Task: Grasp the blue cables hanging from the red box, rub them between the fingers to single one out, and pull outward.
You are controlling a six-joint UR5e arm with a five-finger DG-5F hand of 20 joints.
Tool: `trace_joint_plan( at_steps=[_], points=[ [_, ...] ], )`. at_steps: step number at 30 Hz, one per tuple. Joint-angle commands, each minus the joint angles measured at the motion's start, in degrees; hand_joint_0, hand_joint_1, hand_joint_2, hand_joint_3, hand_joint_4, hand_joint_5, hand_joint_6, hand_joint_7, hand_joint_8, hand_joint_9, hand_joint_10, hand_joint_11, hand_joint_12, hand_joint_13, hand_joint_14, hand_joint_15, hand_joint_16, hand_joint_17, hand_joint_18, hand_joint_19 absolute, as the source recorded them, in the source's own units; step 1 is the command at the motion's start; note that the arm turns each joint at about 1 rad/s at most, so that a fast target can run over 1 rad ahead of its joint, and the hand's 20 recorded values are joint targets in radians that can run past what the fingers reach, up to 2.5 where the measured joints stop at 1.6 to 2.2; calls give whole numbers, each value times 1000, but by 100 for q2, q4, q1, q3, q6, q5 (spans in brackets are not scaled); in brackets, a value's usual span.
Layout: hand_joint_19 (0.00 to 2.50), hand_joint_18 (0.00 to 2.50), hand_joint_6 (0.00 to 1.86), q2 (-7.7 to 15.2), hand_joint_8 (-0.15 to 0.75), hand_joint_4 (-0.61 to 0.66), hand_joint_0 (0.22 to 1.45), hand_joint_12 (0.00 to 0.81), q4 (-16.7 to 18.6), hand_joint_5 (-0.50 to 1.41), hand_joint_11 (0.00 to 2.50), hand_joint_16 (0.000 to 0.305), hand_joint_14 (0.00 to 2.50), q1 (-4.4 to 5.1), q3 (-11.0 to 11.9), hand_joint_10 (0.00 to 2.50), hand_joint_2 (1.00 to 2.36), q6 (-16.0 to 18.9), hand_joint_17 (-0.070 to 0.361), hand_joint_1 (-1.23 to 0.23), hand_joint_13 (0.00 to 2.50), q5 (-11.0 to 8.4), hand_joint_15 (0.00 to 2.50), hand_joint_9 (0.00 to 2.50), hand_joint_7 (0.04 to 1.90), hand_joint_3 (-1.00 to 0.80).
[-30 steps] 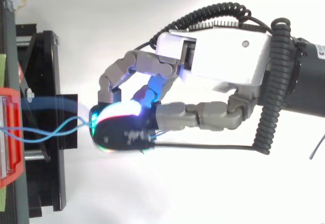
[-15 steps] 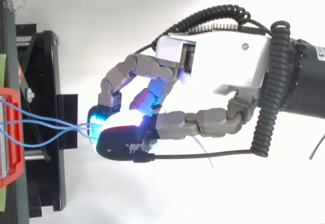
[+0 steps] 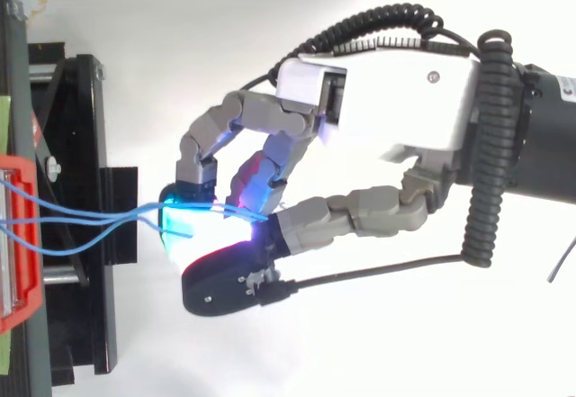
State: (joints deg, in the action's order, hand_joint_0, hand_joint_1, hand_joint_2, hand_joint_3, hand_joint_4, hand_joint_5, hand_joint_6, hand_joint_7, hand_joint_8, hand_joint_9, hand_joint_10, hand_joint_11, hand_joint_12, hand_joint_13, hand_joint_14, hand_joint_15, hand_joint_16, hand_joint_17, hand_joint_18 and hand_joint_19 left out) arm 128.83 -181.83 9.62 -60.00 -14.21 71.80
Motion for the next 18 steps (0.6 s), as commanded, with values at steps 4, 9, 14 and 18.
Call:
trace_joint_plan(
  at_steps=[4, 9, 14, 18],
  points=[
    [508, 867, 912, 2, 373, 153, 510, 393, 157, -182, 857, 49, 23, -22, -275, 18, 1004, 6, 110, -601, 1010, -52, 645, 1073, 802, -416],
    [508, 872, 899, 2, 374, 162, 511, 395, 297, -179, 851, 49, 23, -39, -275, 21, 1005, -3, 111, -581, 1014, -122, 637, 1081, 793, -413],
    [518, 875, 850, 2, 370, 182, 510, 397, 341, -174, 838, 49, 24, -66, -284, 18, 1004, -21, 111, -548, 1017, -281, 641, 1084, 779, -422],
    [524, 887, 815, 10, 375, 190, 507, 397, 324, -170, 842, 50, 22, -66, -284, 19, 1005, -38, 113, -529, 1019, -368, 647, 1083, 776, -428]
  ],
)
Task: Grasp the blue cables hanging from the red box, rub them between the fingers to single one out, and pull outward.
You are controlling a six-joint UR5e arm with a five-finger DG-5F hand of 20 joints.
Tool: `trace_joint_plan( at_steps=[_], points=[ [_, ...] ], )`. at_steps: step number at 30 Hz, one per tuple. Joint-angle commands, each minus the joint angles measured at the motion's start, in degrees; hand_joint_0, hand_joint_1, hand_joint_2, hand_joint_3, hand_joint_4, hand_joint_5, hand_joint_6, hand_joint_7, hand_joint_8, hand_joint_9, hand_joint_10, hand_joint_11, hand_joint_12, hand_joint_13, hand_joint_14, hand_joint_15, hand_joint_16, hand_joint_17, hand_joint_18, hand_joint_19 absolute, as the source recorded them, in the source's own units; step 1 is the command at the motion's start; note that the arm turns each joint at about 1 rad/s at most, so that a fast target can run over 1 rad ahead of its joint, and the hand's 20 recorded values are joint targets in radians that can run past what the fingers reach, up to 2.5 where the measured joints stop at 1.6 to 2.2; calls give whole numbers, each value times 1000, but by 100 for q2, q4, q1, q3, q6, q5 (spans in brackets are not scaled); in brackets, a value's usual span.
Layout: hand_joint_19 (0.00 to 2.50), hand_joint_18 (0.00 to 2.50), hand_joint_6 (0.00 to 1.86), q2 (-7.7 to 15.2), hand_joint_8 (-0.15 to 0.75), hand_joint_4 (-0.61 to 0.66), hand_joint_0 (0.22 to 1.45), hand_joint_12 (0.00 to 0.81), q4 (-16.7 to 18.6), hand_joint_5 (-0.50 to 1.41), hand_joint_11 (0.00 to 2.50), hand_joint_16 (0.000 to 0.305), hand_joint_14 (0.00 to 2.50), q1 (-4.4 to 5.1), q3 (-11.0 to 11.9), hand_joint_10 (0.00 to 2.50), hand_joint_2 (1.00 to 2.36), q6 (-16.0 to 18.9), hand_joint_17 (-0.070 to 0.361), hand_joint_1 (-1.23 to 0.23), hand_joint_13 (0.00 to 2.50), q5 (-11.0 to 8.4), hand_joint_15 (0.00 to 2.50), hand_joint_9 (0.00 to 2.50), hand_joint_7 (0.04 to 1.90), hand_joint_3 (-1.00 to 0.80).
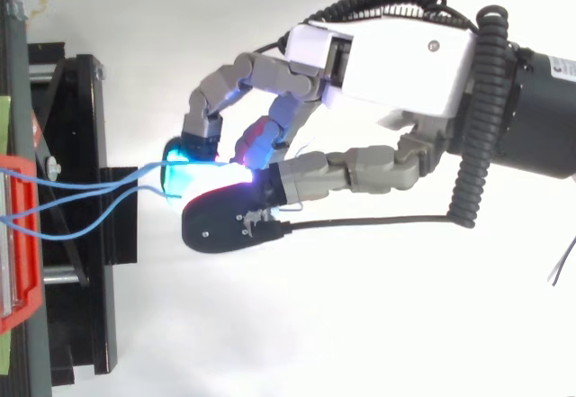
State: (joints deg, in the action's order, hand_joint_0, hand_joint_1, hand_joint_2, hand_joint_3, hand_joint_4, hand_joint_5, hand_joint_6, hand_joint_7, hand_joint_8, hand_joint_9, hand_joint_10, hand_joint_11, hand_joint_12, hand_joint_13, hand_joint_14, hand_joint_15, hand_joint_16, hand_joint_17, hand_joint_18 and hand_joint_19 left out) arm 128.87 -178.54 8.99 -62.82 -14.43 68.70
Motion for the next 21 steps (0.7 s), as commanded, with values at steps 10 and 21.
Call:
trace_joint_plan(
  at_steps=[10, 21],
  points=[
    [535, 912, 788, -3, 377, 189, 507, 398, 434, -166, 851, 50, 22, 68, -407, 18, 1005, -68, 113, -529, 1022, -190, 643, 1082, 798, -427],
    [558, 898, 805, -3, 367, 167, 541, 385, 398, -166, 848, 49, 23, 68, -407, 18, 1008, -59, 110, -568, 1014, -199, 648, 1098, 801, -376]
  ],
)
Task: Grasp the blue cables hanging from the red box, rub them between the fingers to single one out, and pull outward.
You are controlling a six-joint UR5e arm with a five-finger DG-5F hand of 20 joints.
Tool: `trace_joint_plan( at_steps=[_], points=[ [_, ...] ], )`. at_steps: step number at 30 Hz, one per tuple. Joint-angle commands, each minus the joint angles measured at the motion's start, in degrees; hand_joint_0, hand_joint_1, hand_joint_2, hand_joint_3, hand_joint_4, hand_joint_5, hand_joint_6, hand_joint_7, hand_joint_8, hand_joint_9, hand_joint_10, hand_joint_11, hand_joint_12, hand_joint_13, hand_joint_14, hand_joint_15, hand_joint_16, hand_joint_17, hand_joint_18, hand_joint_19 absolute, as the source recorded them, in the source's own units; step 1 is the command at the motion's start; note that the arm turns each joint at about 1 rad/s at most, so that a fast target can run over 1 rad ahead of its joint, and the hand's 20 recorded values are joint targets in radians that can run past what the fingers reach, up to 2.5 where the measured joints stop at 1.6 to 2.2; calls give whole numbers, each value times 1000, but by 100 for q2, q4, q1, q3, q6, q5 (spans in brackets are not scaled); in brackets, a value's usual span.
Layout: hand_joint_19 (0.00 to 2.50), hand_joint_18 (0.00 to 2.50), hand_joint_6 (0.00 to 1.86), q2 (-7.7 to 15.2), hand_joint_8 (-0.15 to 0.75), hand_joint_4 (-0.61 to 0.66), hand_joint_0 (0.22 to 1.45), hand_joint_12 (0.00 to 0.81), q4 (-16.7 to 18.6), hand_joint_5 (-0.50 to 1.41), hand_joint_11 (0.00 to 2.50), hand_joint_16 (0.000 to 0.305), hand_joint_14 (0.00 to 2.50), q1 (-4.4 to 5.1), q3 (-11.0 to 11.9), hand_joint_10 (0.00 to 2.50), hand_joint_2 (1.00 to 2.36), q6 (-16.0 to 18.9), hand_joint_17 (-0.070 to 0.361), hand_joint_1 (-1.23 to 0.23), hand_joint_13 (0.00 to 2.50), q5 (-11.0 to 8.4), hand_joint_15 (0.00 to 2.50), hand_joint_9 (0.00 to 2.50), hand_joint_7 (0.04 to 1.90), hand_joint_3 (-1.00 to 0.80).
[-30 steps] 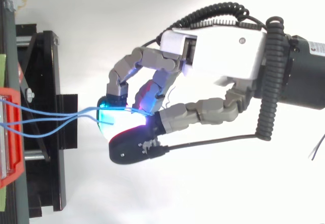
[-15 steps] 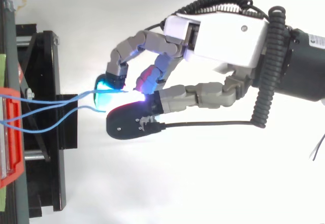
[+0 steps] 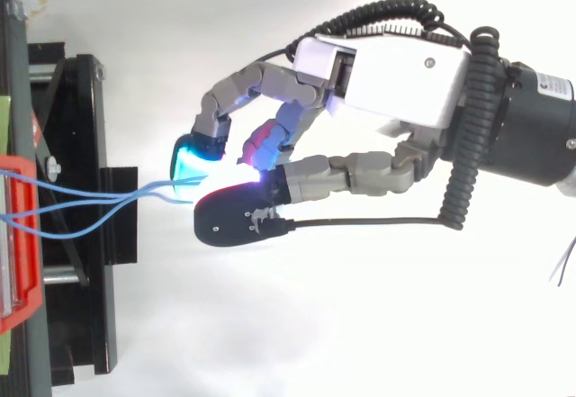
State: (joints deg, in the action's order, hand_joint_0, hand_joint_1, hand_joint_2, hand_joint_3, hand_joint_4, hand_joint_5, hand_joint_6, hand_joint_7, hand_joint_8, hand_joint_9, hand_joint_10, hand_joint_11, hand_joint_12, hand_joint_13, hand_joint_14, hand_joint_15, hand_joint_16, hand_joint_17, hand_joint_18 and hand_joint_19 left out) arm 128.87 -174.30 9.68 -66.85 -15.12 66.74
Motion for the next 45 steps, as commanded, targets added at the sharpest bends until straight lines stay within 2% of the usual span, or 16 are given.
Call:
trace_joint_plan(
  at_steps=[1, 5, 6, 8, 9, 13, 14, 17, 19, 21, 25, 29, 34, 36, 42, 45],
  points=[
    [558, 902, 805, -2, 364, 164, 545, 385, -43, -166, 851, 48, 24, -1, -4, 19, 1009, 18, 109, -570, 1013, -3, 653, 1098, 812, -369],
    [562, 900, 848, -2, 364, 153, 572, 379, -96, -173, 850, 48, 24, -1, 75, 19, 1012, 71, 107, -590, 1016, 15, 653, 1098, 823, -309],
    [555, 901, 857, -11, 361, 147, 573, 379, -157, -174, 854, 48, 24, -1, 163, 19, 1013, 97, 108, -594, 1017, 23, 654, 1099, 822, -293],
    [535, 925, 878, -2, 375, 147, 576, 392, -403, -176, 852, 51, 23, -10, 330, 19, 1014, 115, 114, -620, 1030, 85, 645, 1103, 819, -238],
    [518, 941, 896, -2, 379, 149, 576, 401, -711, -177, 857, 52, 23, -19, 506, 17, 1014, 115, 118, -637, 1038, 129, 644, 1105, 796, -205],
    [490, 963, 924, -2, 397, 147, 581, 412, -1335, -177, 854, 56, 22, -1, 884, 15, 1015, 97, 125, -685, 1049, 129, 628, 1112, 785, -108],
    [490, 961, 931, -2, 399, 134, 585, 412, -1599, -177, 850, 56, 22, 8, 989, 16, 1014, 106, 125, -695, 1050, 129, 628, 1111, 787, -88],
    [491, 935, 934, -11, 382, 67, 606, 398, -1810, -179, 871, 53, 23, 16, 1016, 16, 1017, 106, 120, -749, 1029, 129, 635, 1086, 836, -69],
    [497, 892, 935, -11, 357, 14, 635, 373, -1854, -187, 883, 49, 23, 25, 1016, 18, 1021, 132, 109, -820, 1003, 138, 643, 1051, 938, -71],
    [487, 883, 948, -11, 347, -4, 660, 363, -1845, -192, 886, 46, 23, 25, 1016, 18, 1021, 132, 104, -852, 997, 138, 640, 1036, 915, -106],
    [476, 881, 954, -11, 340, 9, 698, 362, -1836, -195, 881, 46, 23, 34, 1033, 19, 1017, 150, 103, -891, 993, 155, 635, 1030, 854, -224],
    [484, 882, 947, -11, 340, 62, 696, 358, -1854, -188, 884, 45, 25, 52, 1165, 19, 1009, 150, 102, -901, 993, 146, 636, 1042, 856, -391],
    [521, 876, 934, -11, 343, 111, 594, 364, -1854, -178, 876, 46, 24, 52, 1279, 18, 1001, 124, 104, -796, 1008, 146, 654, 1071, 834, -479],
    [533, 889, 925, -2, 356, 121, 553, 371, -1854, -175, 873, 48, 25, 52, 1297, 18, 1002, 124, 109, -702, 1020, 155, 651, 1097, 840, -468],
    [547, 907, 906, -11, 370, 126, 532, 384, -1862, -171, 858, 52, 24, 52, 1297, 16, 1004, 132, 116, -507, 1043, 164, 657, 1126, 845, -451],
    [561, 897, 901, -2, 364, 123, 547, 384, -1862, -171, 846, 51, 24, 52, 1323, 18, 1006, 141, 115, -474, 1044, 164, 658, 1128, 875, -416]
  ],
)
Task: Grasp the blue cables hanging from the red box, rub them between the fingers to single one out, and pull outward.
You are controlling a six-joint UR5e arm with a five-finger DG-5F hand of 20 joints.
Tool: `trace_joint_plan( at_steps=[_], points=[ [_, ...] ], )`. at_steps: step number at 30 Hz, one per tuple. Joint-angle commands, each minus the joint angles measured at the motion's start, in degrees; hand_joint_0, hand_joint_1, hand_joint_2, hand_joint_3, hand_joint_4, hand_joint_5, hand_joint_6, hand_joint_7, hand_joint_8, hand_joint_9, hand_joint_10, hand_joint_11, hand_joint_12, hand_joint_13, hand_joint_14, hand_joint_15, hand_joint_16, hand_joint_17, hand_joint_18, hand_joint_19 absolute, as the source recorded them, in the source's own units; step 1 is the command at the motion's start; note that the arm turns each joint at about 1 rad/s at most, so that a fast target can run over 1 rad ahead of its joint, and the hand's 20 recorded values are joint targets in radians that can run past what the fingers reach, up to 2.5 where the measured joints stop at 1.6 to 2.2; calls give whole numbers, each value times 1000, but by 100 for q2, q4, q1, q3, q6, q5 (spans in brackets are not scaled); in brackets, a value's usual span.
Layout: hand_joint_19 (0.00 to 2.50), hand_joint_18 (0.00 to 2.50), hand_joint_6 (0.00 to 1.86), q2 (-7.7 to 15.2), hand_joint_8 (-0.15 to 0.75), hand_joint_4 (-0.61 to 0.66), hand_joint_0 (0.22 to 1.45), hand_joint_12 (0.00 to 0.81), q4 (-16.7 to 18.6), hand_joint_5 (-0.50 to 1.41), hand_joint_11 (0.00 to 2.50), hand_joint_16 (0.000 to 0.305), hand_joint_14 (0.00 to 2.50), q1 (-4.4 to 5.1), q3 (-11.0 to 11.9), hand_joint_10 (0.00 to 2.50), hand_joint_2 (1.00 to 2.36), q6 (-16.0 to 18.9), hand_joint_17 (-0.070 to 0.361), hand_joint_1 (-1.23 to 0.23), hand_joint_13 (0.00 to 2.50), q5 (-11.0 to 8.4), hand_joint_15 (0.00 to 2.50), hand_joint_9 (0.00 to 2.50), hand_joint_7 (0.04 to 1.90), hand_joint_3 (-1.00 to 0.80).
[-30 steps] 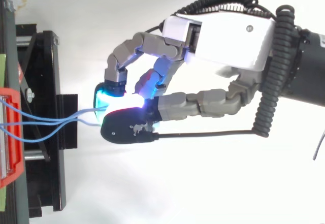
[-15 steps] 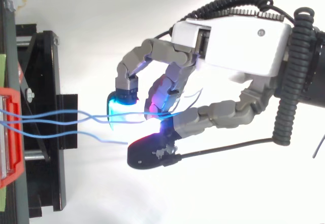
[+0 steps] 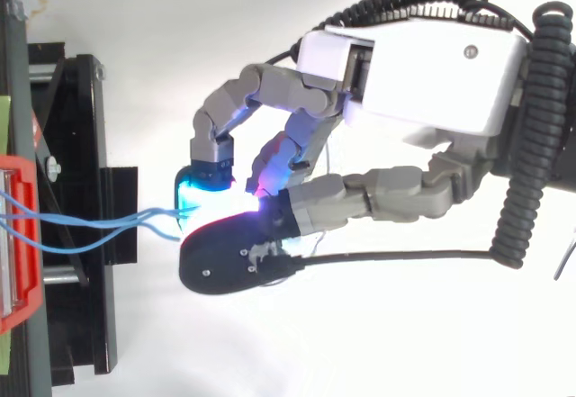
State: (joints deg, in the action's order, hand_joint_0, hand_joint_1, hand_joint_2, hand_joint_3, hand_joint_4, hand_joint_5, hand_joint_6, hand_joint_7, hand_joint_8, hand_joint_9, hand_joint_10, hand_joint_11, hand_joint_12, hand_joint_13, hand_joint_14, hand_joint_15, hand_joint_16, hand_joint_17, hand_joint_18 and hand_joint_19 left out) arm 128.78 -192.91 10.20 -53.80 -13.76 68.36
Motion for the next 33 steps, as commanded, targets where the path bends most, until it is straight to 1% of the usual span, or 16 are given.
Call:
trace_joint_plan(
  at_steps=[1, 5, 7, 9, 11, 14, 15, 17, 18, 21, 25, 26, 28, 30, 32, 33],
  points=[
    [562, 895, 901, 7, 365, 120, 551, 382, -1, -171, 862, 51, 25, 0, 19, 19, 1006, 5, 114, -476, 1044, 2, 664, 1127, 877, -405],
    [558, 904, 910, -2, 372, 116, 573, 384, -18, -171, 854, 51, 25, -18, 54, 16, 1013, 5, 116, -541, 1048, 10, 660, 1133, 899, -284],
    [516, 959, 931, -2, 397, 127, 578, 409, -45, -163, 864, 57, 23, -26, 63, 16, 1012, 5, 128, -600, 1077, 10, 646, 1155, 850, -199],
    [515, 950, 945, -2, 391, 115, 595, 402, -71, -162, 913, 55, 23, -35, 63, 17, 1016, 14, 123, -676, 1068, 10, 647, 1160, 852, -128],
    [517, 936, 949, -2, 382, 55, 622, 392, -71, -164, 960, 52, 25, -35, 72, 18, 1018, 14, 117, -747, 1061, 19, 658, 1159, 908, -94],
    [522, 916, 951, -2, 361, -19, 651, 377, -80, -170, 965, 49, 26, -44, 80, 18, 1021, 14, 109, -801, 1044, 19, 655, 1137, 1012, -85],
    [510, 907, 947, -2, 355, -36, 668, 371, -80, -171, 965, 47, 25, -53, 89, 22, 1021, 14, 106, -829, 1033, 28, 648, 1124, 1084, -90],
    [497, 897, 957, -2, 347, -66, 692, 363, -80, -174, 959, 46, 24, -53, 98, 20, 1020, 14, 104, -849, 1019, 28, 654, 1103, 1056, -139],
    [483, 893, 956, -2, 347, -59, 715, 362, -80, -175, 957, 46, 25, -53, 98, 20, 1020, 14, 104, -872, 1014, 28, 647, 1099, 1102, -177],
    [475, 882, 963, 7, 341, -90, 756, 356, -97, -177, 938, 46, 24, -62, 98, 21, 1014, -4, 102, -886, 1000, 28, 642, 1081, 1051, -274],
    [476, 879, 965, 7, 338, -98, 775, 347, -141, -177, 925, 45, 24, -97, 98, 20, 1007, -30, 101, -890, 998, 28, 639, 1080, 985, -399],
    [470, 883, 965, 7, 332, -77, 768, 347, -150, -178, 926, 45, 24, -97, 89, 17, 1004, -48, 101, -893, 1000, 28, 638, 1081, 946, -441],
    [480, 886, 955, 7, 335, 2, 727, 351, -150, -172, 914, 45, 26, -132, 89, 20, 1000, -74, 101, -887, 1006, 28, 641, 1087, 908, -500],
    [506, 881, 943, -2, 339, 72, 653, 354, -150, -162, 914, 44, 26, -150, 89, 20, 1000, -109, 100, -850, 1023, 37, 655, 1126, 882, -500],
    [525, 879, 938, 7, 343, 84, 609, 357, -133, -161, 919, 45, 25, -185, 89, 20, 1000, -118, 102, -798, 1030, 37, 672, 1143, 883, -500],
    [530, 884, 933, 7, 353, 92, 582, 363, -133, -160, 916, 46, 24, -185, 89, 20, 1000, -118, 105, -758, 1036, 37, 674, 1148, 882, -500]
  ],
)
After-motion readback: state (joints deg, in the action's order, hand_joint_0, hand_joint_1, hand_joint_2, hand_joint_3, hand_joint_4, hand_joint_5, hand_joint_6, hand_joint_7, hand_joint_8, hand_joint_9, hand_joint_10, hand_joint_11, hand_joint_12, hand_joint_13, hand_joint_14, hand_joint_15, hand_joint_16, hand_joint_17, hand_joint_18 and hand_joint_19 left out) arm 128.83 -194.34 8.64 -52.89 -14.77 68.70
